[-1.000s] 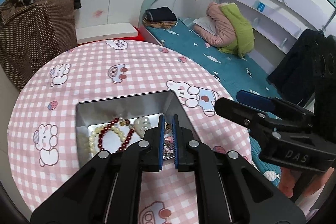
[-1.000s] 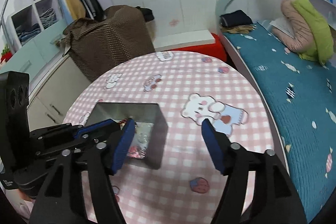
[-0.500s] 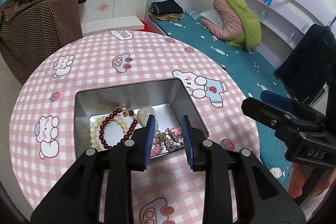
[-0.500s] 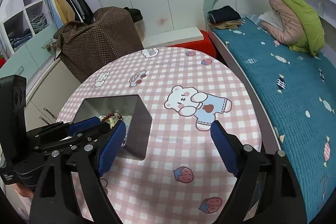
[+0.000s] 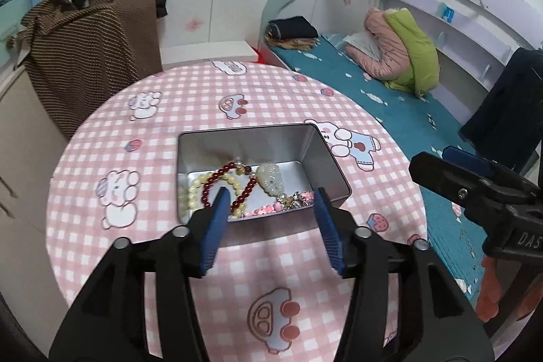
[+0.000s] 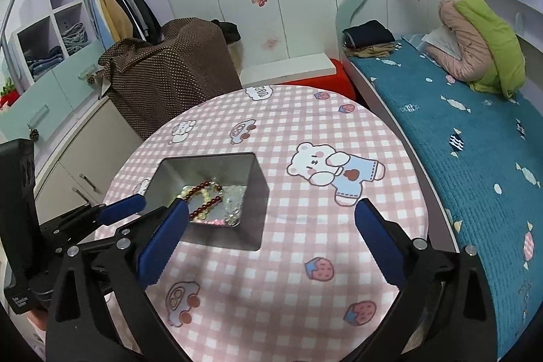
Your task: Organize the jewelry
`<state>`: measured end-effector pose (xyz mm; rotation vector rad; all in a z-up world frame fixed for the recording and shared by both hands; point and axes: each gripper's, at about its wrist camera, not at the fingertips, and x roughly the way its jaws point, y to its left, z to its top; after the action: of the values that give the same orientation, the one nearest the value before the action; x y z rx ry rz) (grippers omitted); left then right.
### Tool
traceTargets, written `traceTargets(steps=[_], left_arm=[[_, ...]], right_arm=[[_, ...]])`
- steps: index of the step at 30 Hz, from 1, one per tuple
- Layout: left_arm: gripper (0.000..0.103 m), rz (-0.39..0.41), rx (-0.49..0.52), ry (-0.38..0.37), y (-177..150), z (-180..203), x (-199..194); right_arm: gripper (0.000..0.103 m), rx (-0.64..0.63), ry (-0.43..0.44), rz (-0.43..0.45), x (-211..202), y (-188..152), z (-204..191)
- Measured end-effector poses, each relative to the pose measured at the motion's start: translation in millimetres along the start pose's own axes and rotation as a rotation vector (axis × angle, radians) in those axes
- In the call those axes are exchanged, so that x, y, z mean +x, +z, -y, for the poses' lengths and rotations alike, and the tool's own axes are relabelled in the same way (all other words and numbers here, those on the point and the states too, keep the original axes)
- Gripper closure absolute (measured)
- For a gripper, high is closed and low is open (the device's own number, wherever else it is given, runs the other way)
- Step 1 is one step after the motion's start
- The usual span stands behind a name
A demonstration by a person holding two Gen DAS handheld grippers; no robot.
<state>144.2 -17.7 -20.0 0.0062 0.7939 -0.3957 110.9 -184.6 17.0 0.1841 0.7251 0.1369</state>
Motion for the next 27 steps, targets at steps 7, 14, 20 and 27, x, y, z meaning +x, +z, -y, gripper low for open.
traceTargets(steps=[7, 14, 20, 27], left_arm=[[0.034, 0.062, -0.006, 0.047, -11, 1, -34], [0.020, 0.128, -0.013, 0.090, -27, 0, -66], [0.014, 0.201, -0.022, 0.141, -32, 3, -93], [0.014, 0.286, -0.012, 0.166, -36, 12, -125]], right_arm=[[0.008, -0.025, -0.015, 0.012, -19, -11, -15], [0.008, -0.071, -0.021, 0.040, -38, -24, -33], [0.008, -0.107, -0.023, 0.089, -60, -29, -46], [0.008, -0.117, -0.027, 0.175, -88, -32, -54]])
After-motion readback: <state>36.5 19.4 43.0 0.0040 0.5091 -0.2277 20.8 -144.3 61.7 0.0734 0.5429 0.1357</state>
